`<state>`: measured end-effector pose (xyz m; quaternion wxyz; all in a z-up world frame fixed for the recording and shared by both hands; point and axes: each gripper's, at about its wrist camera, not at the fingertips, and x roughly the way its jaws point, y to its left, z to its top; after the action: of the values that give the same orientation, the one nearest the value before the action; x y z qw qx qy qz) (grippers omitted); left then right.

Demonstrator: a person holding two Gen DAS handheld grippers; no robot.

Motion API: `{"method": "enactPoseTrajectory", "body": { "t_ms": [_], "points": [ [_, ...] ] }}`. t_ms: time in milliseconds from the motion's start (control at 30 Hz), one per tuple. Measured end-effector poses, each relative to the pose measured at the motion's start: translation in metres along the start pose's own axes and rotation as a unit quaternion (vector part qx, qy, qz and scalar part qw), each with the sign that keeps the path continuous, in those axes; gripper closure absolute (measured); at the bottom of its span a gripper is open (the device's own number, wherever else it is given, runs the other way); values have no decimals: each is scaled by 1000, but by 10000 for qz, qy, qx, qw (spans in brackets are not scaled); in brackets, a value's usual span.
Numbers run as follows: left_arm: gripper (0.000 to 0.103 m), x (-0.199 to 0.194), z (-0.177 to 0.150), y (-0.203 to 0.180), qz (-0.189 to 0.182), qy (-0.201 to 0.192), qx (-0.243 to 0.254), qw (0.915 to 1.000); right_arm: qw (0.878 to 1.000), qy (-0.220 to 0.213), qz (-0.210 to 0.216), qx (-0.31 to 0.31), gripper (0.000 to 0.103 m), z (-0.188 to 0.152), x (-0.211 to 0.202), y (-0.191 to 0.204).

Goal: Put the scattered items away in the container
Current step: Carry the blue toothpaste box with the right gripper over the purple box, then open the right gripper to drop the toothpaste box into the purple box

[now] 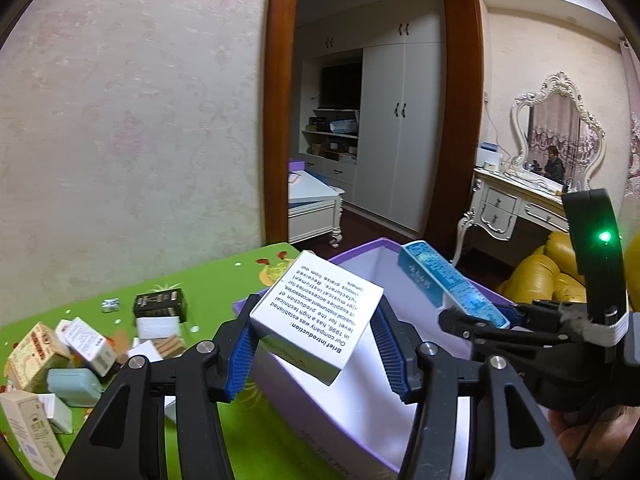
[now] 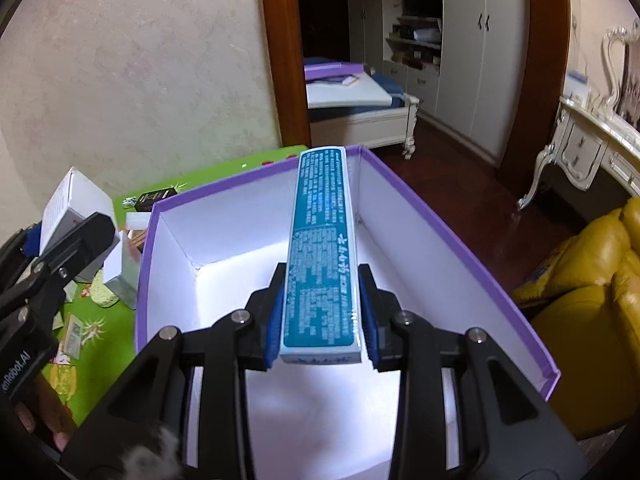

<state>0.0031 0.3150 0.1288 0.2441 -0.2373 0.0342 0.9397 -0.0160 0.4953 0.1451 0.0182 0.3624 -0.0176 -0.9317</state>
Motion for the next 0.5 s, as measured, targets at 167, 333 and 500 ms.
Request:
{"method": "enactPoseTrajectory", "body": {
  "t_ms": [167,333,500],
  "points": [
    [48,11,6,-2,-160,10,-27,9999,9999,91,-131,56,67,1,2,-4],
    [48,15,11,-5,-209,68,-11,9998,9997,140,-193,94,67,1,3,-5],
    [47,16,11,-4,-260,192,-50,9995,9991,200,-303,219,67,-1,2,-6]
  ]
}}
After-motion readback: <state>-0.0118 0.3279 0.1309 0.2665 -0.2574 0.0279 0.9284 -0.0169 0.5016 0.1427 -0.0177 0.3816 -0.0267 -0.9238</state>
